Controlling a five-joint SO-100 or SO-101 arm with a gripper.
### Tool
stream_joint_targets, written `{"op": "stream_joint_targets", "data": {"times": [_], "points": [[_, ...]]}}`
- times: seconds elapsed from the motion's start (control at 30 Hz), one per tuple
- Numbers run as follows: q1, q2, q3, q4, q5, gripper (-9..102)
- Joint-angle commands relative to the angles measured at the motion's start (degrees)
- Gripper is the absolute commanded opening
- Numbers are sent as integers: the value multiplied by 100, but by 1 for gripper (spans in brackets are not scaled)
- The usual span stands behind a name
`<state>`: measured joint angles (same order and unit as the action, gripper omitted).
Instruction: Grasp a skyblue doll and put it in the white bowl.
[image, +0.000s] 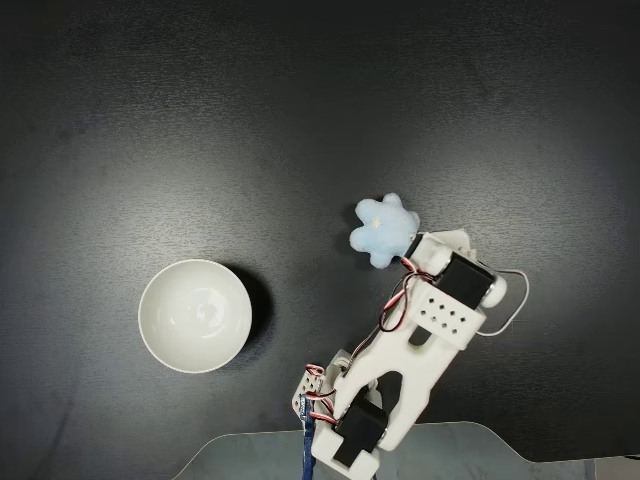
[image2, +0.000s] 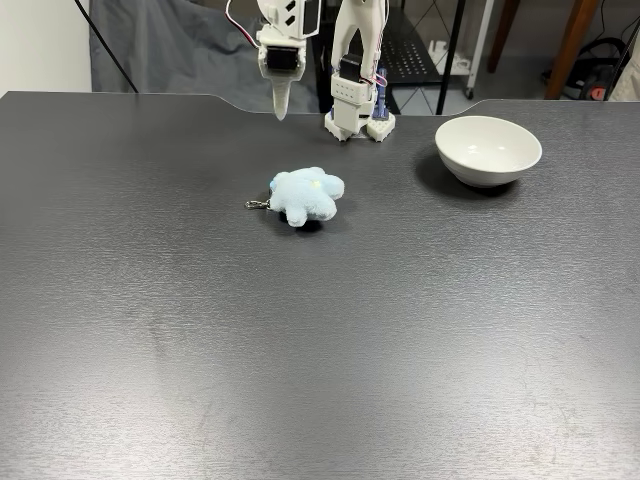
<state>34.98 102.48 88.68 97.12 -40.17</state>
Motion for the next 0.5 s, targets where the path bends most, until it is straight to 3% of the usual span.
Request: {"op": "stream_joint_targets", "data": {"times": [0.0, 0.2, 0.47], "points": [[-53, 53, -44, 396, -264, 30], [-26, 53, -53, 439, -299, 62], [-44, -220, -53, 431, -290, 64]]}}
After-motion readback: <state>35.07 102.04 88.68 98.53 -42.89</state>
